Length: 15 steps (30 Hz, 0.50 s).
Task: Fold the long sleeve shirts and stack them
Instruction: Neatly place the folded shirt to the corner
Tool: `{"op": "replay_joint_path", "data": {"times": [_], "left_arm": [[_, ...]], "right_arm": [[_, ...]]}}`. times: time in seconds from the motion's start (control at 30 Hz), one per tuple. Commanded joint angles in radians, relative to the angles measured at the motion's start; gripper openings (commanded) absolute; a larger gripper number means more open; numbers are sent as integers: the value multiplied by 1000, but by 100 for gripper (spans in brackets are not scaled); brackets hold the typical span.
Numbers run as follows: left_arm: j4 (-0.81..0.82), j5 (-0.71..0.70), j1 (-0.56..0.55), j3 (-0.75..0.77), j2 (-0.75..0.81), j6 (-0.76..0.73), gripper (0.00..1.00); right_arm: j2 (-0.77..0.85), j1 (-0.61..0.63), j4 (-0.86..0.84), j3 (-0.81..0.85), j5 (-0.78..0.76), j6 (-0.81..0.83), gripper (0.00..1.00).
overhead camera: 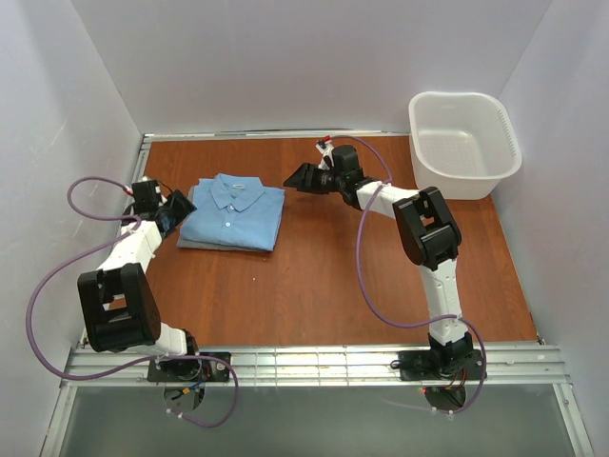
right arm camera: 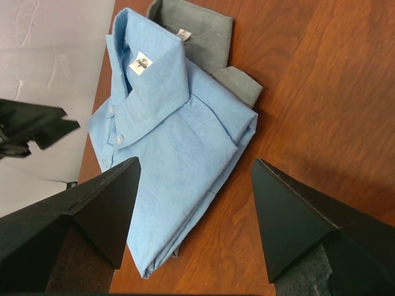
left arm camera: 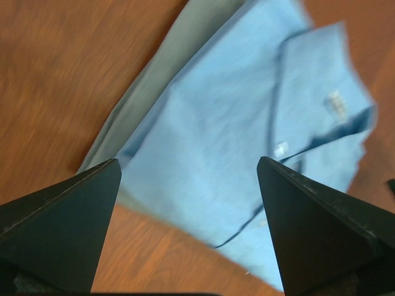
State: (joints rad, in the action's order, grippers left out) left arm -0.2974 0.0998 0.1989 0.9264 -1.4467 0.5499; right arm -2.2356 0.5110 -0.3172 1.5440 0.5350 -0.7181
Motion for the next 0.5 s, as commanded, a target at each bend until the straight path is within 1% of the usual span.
{"op": "replay_joint_path", "data": {"times": [0.0,0.3,0.47], "left_arm": [[-45,-46,-3,-61,37,28,84],[21,-35,-1,-130,32,68,75],[66,-54,-1,-161,31,100,72]], "right_arm": [[10,11,0,-21,-24,32,69],[-78,12,-3,19,-18,43,67],[-131,12,-6,60,-3,31,66]]}}
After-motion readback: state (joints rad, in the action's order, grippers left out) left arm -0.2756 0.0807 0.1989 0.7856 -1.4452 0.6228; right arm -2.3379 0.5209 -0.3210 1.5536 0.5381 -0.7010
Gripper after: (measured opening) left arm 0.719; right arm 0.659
